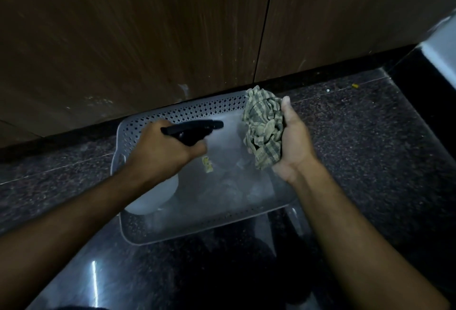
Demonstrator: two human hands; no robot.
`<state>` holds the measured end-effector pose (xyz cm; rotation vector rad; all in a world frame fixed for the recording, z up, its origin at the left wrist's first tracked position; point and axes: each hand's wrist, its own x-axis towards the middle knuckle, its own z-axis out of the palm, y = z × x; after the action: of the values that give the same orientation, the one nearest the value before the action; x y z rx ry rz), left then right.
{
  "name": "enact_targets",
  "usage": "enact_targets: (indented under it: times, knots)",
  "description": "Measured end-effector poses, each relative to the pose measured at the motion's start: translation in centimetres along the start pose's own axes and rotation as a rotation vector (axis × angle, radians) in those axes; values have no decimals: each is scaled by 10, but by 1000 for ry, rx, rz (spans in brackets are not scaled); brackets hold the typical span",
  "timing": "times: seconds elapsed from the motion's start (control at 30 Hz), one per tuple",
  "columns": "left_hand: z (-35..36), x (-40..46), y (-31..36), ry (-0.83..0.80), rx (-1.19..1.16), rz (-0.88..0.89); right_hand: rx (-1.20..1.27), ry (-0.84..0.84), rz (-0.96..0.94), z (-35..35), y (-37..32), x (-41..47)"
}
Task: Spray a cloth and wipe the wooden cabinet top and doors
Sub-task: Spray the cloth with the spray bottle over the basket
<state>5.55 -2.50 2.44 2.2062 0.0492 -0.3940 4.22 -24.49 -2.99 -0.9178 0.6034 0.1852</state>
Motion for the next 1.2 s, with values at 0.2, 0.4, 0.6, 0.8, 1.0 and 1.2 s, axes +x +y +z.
enact_targets:
  times: [0.2, 0.4, 0.6, 0.8, 1.0, 1.2]
  knots:
    - [-4, 10, 6, 44, -43, -32, -7, -17, -15, -1, 4, 0]
    - [-5, -2, 2, -155, -26, 6, 7, 4, -10, -2, 3, 1]
    - [3, -10, -1, -139, 51, 3, -1, -11, -4, -4, 7, 3]
    - [2, 3, 0, -32, -70, -18, -10, -27, 11, -3, 13, 5]
    - [0, 1, 0, -66, 6, 38, -22, -3, 5, -5, 11, 6]
    - [-2, -3, 0, -113, -19, 33, -12, 7, 1, -6, 9, 6]
